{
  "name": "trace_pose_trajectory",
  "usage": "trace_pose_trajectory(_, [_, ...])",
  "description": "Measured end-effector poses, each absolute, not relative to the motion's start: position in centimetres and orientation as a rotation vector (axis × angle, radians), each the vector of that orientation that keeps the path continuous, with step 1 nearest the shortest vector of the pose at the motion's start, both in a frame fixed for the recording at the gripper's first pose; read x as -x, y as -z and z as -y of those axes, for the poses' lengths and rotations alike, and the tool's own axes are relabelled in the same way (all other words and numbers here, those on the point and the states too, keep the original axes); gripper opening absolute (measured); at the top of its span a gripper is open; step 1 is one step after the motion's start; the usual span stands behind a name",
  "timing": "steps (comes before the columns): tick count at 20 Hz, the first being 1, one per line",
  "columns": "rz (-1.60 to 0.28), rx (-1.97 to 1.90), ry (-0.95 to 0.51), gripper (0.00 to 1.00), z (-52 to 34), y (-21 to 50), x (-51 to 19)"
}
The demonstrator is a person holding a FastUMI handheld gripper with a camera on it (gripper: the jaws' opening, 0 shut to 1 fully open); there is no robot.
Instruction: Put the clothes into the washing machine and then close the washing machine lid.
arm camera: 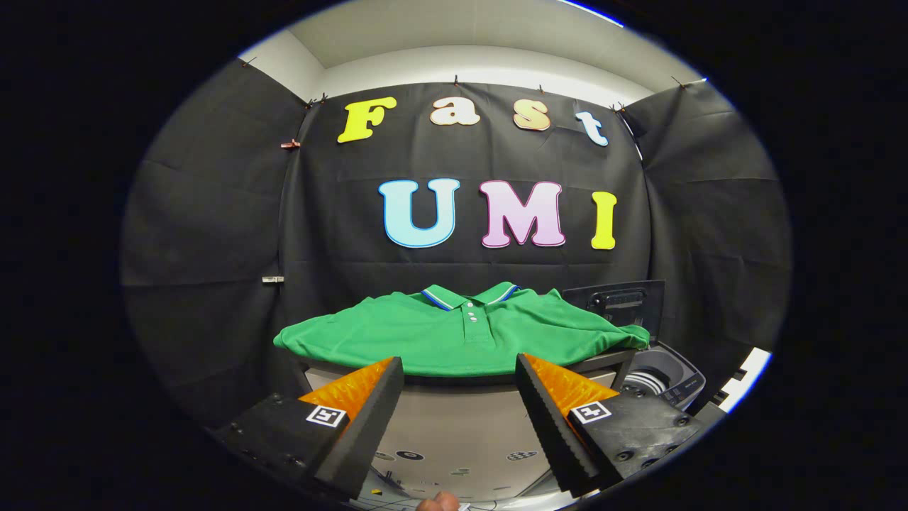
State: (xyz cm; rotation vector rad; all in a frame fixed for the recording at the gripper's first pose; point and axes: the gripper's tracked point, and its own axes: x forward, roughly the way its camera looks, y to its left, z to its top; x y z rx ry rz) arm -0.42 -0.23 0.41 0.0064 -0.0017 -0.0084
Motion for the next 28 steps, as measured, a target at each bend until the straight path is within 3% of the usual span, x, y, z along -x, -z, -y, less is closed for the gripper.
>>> trace_pose_trajectory(28, [-0.017, -0.008, 0.023, 0.99, 0.98, -0.19, -0.08])
